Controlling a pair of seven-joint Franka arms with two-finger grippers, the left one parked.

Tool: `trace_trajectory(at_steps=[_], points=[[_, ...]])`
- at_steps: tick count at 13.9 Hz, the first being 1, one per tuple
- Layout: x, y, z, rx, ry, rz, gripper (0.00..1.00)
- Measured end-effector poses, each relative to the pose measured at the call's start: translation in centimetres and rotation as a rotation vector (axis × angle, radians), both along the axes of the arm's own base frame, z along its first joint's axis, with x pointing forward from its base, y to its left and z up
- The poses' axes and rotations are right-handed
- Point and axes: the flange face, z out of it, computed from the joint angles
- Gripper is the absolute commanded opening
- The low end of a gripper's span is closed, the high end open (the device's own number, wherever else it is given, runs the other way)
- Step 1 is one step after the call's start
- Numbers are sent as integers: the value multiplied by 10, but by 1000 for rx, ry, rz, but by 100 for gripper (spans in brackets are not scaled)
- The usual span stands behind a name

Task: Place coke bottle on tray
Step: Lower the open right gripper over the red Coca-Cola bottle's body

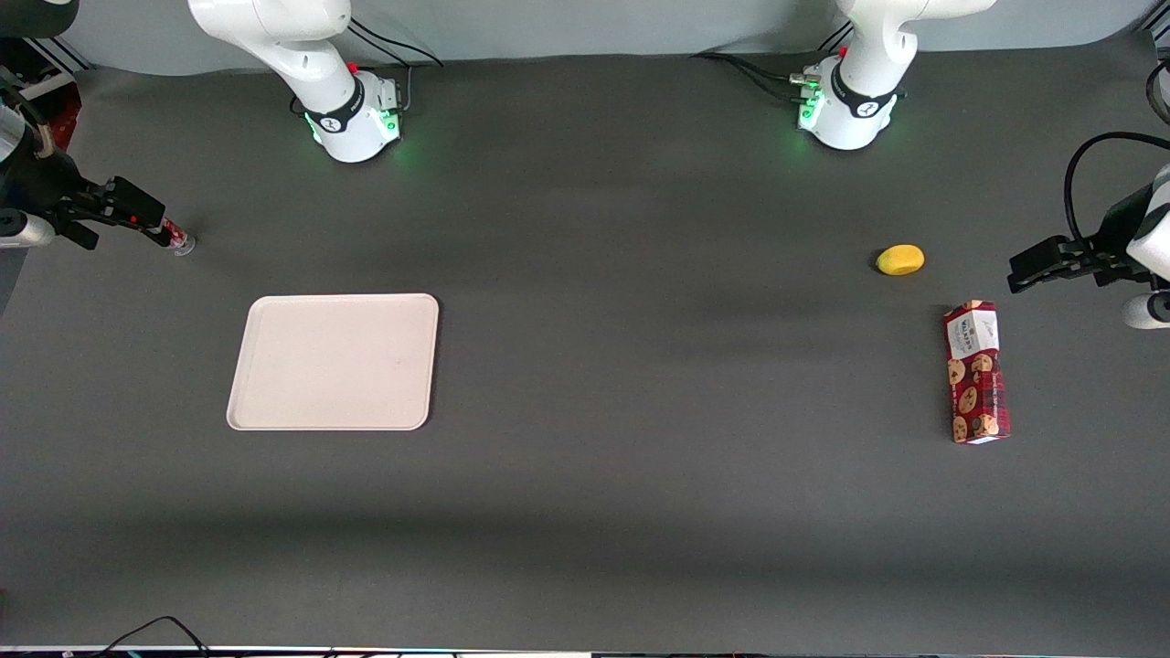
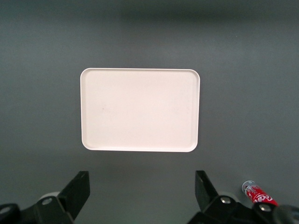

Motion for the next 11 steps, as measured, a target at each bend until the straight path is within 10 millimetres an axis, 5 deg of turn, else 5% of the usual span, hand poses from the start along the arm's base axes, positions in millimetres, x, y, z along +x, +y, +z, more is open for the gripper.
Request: trace_trajectory(at_steps=[6,8,11], points=[[5,-9,-16,-22,48,40,100],[3,-44,-40,-52,105,81,100],[-22,-141,-74,-50,166,145,100]])
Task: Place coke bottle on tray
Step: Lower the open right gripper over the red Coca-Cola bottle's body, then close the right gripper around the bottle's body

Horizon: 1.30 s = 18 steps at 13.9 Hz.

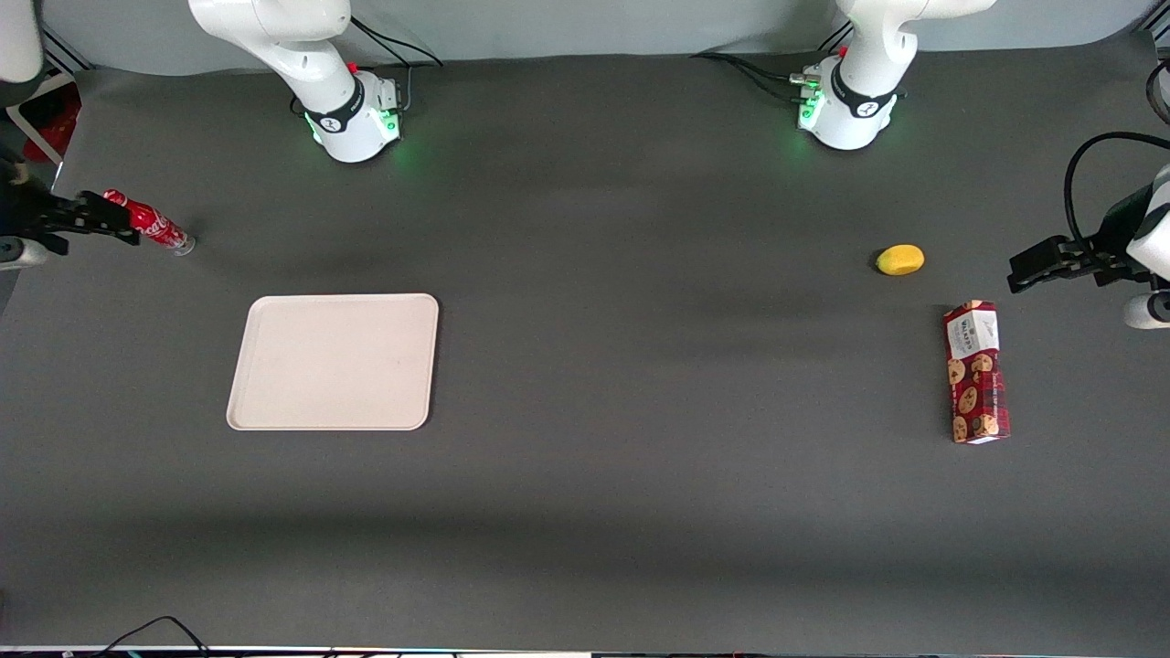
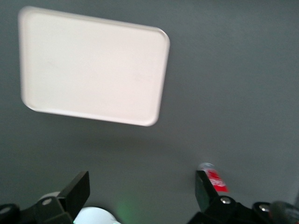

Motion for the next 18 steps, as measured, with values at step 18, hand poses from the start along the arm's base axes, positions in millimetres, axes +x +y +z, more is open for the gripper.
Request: trace_trajectory(at_steps=[18], points=[[-186,-168,-183,0,-113,59,100]])
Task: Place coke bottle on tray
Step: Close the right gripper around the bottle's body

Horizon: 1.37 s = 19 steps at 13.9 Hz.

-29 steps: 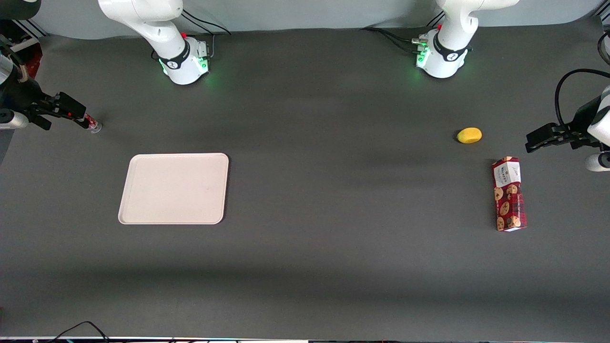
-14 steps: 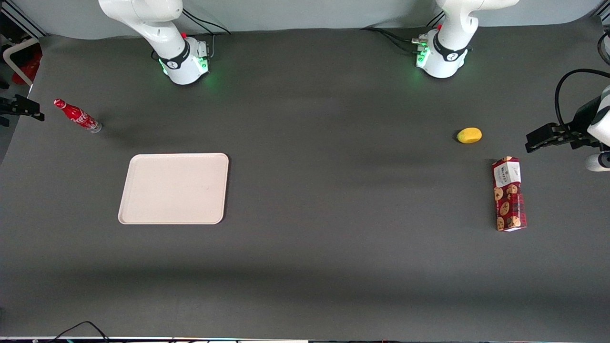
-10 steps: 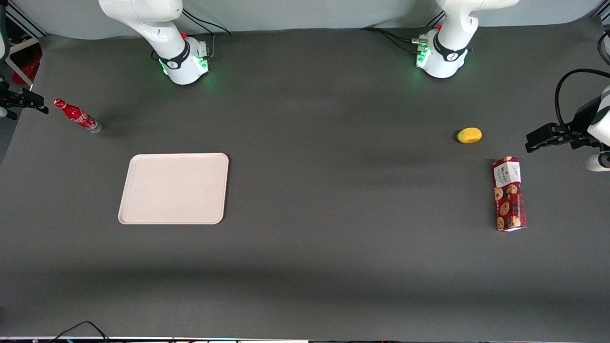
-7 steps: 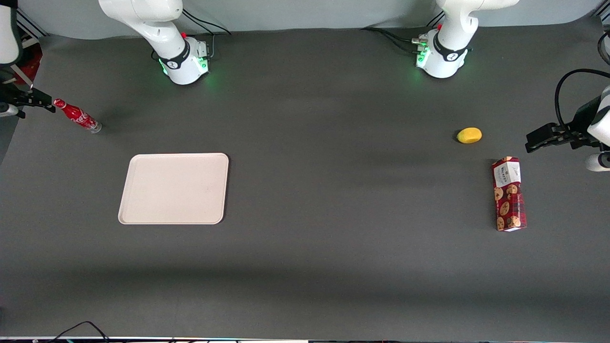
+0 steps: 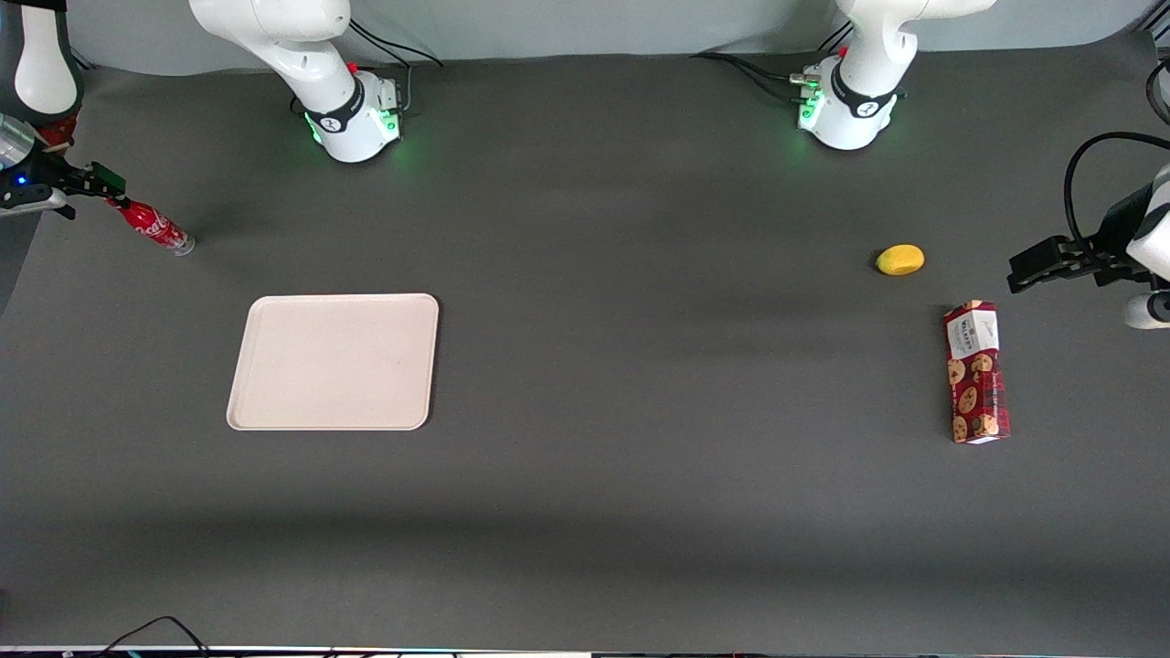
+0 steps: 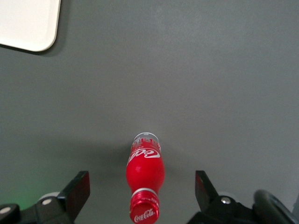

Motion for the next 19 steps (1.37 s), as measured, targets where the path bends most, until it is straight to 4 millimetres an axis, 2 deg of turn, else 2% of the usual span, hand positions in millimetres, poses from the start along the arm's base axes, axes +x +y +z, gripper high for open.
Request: trace_trajectory(at_steps=[4,13,19], points=[[-18,-10,-14,6,-30,26,100],[-31,-12,-27,18,-44,3,100],[-39,-16,-31,21,-51,0,84]])
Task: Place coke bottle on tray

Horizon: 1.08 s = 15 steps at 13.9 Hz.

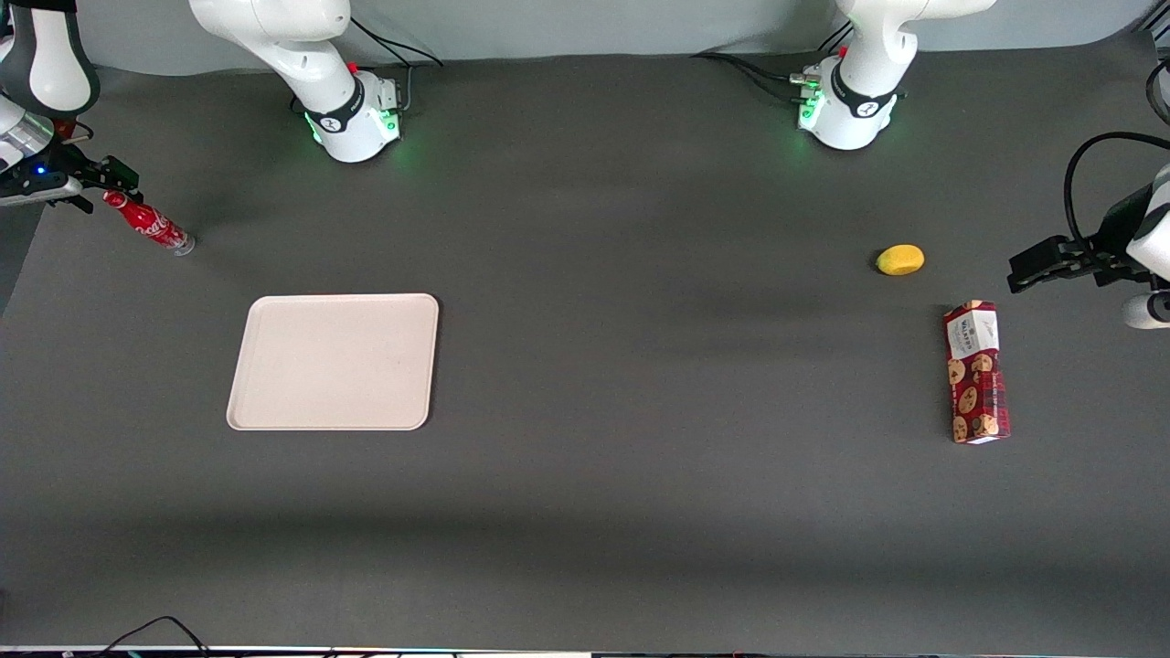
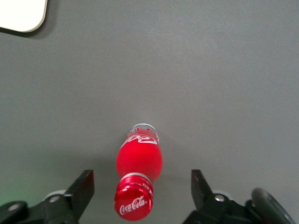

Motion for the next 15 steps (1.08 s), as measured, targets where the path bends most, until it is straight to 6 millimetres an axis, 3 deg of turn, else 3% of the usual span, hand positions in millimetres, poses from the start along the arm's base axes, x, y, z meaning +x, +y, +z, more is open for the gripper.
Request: trace_trajectory(at_steps=[3,10,15], points=[[0,1,-1,2,1,1,69],[0,1,-1,2,2,3,0],[0,2,0,17,24,7,0]])
